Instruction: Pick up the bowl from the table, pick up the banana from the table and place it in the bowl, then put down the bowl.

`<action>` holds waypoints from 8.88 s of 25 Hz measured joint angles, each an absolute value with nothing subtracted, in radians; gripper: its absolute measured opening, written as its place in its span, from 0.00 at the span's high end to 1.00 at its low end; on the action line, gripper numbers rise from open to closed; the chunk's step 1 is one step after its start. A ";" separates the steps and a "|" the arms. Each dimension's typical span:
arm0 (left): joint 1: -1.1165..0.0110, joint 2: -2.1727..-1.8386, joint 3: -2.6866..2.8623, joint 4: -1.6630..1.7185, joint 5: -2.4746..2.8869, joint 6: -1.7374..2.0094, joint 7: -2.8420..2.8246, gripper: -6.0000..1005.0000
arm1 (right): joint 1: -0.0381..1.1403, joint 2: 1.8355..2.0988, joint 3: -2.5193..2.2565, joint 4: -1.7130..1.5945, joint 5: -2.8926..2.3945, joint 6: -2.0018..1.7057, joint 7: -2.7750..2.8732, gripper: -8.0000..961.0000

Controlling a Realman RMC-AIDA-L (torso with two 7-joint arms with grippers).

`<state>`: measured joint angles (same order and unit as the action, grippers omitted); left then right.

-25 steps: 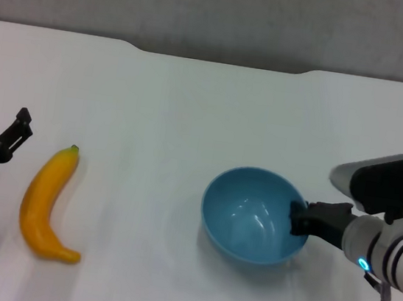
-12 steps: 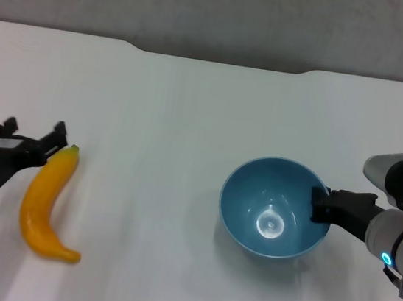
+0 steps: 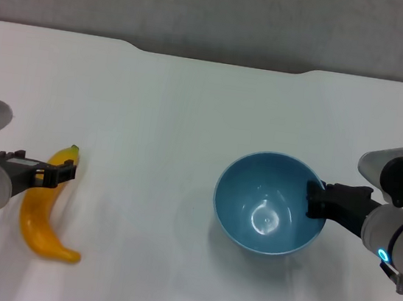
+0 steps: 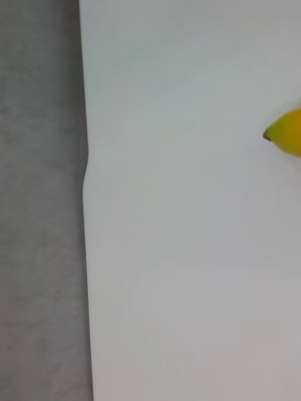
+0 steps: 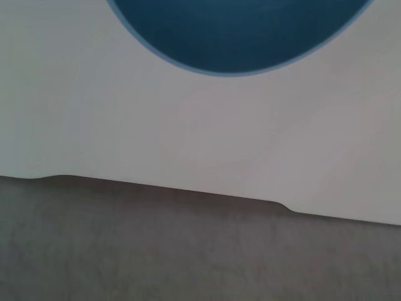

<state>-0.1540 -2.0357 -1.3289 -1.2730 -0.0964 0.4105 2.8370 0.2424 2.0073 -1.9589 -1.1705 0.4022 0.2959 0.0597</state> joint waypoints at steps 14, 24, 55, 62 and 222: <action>-0.238 -2.042 -1.326 -1.116 -0.032 0.375 2.821 0.11 | 0.235 2.006 -1.966 -1.200 0.403 0.292 0.050 0.95; -0.272 -2.042 -1.328 -1.039 -0.026 0.342 2.821 0.11 | 0.235 2.006 -1.969 -1.206 0.403 0.290 0.046 0.95; -0.277 -2.043 -1.326 -1.035 -0.034 0.373 2.769 0.49 | 0.235 2.008 -1.972 -1.199 0.404 0.285 0.034 0.95; -0.146 -2.037 -1.322 -1.333 -0.033 0.408 2.777 0.49 | 0.235 2.008 -1.972 -1.187 0.411 0.282 0.034 0.95; -0.095 -2.052 -1.342 -0.326 -0.309 -1.434 2.835 0.12 | 0.059 2.013 -2.143 -0.561 0.647 -1.236 0.031 0.11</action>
